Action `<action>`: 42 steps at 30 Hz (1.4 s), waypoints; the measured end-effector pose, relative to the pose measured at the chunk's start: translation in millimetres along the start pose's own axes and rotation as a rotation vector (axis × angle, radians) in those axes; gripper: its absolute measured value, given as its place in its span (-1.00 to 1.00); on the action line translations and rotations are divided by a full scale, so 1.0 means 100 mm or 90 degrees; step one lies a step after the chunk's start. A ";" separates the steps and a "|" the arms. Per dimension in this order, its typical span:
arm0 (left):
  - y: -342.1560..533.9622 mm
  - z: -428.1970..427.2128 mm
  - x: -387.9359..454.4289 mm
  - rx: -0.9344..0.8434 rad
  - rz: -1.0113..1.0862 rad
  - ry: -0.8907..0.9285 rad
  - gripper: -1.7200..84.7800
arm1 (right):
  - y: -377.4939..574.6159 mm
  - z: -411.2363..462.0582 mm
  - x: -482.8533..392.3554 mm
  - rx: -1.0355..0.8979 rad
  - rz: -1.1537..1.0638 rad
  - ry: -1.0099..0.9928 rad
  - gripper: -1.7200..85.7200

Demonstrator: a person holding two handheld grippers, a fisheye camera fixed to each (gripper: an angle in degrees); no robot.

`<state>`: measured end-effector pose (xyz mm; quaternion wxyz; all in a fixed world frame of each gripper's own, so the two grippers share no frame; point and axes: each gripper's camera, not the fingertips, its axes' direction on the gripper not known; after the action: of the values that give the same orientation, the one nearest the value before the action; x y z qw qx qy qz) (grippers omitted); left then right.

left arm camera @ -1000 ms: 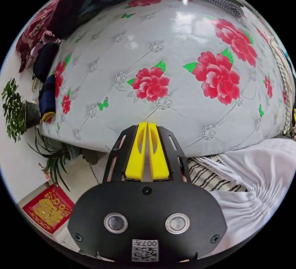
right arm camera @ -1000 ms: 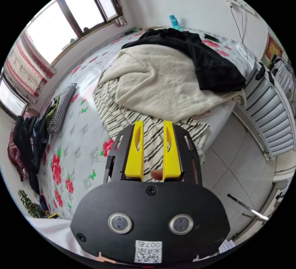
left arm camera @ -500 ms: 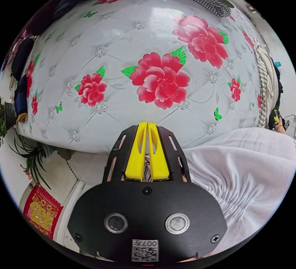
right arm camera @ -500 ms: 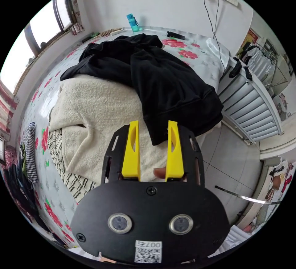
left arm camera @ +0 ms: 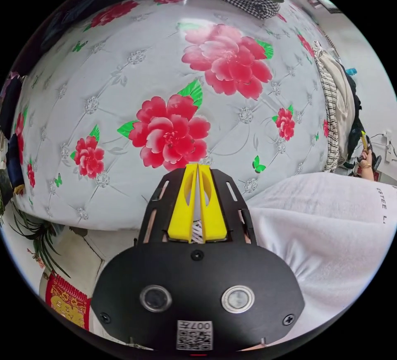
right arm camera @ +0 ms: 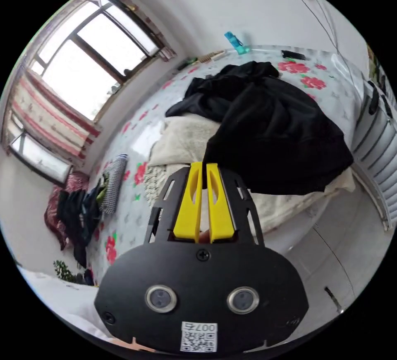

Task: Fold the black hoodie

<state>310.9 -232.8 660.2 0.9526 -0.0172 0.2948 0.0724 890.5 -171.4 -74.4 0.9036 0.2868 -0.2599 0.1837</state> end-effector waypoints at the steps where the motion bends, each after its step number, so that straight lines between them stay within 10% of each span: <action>1: 0.02 -0.03 0.00 0.007 0.007 0.005 -0.98 | 0.05 -0.06 -0.13 0.004 -0.019 -0.039 -0.97; 13: 0.93 -1.14 -0.54 0.216 0.100 0.124 -0.98 | 1.90 -0.11 -4.15 -0.106 -0.391 -0.560 -0.97; 20: 1.91 -1.93 -1.63 0.370 0.025 0.202 -0.98 | 4.65 0.15 -7.55 -0.556 -0.790 -0.970 -0.94; 25: 2.63 -2.27 -2.45 0.431 -0.043 0.151 -0.98 | 5.55 0.64 -8.34 -0.627 -0.875 -0.797 -0.84; 32: 3.41 -2.27 -3.14 0.396 -0.105 0.088 -0.87 | 5.52 1.98 -6.91 -0.554 -0.592 -0.371 -0.73; 42: 2.18 -2.21 -2.04 0.301 0.178 0.108 -0.72 | 6.13 2.70 -6.65 -0.461 -0.646 -0.030 -0.71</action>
<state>-10.8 -60.0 595.2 0.8831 0.2403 0.3813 0.1305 -32.8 12.2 -8.4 0.9122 0.0541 -0.1570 -0.3746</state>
